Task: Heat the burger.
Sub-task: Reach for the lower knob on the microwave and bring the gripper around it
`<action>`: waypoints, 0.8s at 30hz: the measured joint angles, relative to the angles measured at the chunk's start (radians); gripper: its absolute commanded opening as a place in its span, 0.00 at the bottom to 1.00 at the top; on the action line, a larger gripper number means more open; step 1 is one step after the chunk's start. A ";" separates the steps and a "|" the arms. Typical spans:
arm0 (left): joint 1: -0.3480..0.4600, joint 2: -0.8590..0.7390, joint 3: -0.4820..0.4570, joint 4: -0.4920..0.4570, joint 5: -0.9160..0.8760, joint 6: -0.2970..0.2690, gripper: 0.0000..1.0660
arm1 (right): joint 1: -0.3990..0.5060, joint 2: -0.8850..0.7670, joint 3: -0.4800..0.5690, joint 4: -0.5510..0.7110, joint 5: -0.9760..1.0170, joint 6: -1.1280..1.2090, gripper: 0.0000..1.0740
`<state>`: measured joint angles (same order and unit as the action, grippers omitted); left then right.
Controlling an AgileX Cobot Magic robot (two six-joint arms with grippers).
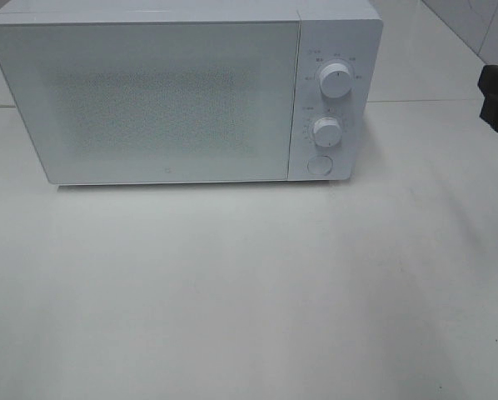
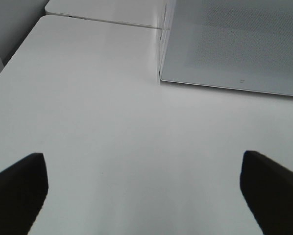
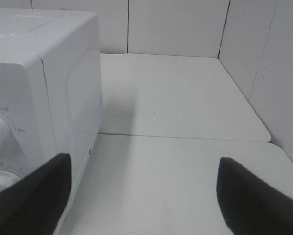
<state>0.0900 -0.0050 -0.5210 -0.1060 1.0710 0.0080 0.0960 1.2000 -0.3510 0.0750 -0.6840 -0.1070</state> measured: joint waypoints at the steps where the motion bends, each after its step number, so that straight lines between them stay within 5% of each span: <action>1: 0.000 0.000 0.000 0.000 0.000 0.000 0.94 | 0.007 0.014 0.000 0.015 -0.015 -0.011 0.71; 24: 0.000 0.000 0.000 0.000 0.000 0.000 0.94 | 0.532 0.338 0.001 0.597 -0.463 -0.230 0.71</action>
<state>0.0900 -0.0050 -0.5210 -0.1060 1.0710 0.0080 0.6280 1.5380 -0.3500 0.6720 -1.1470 -0.3370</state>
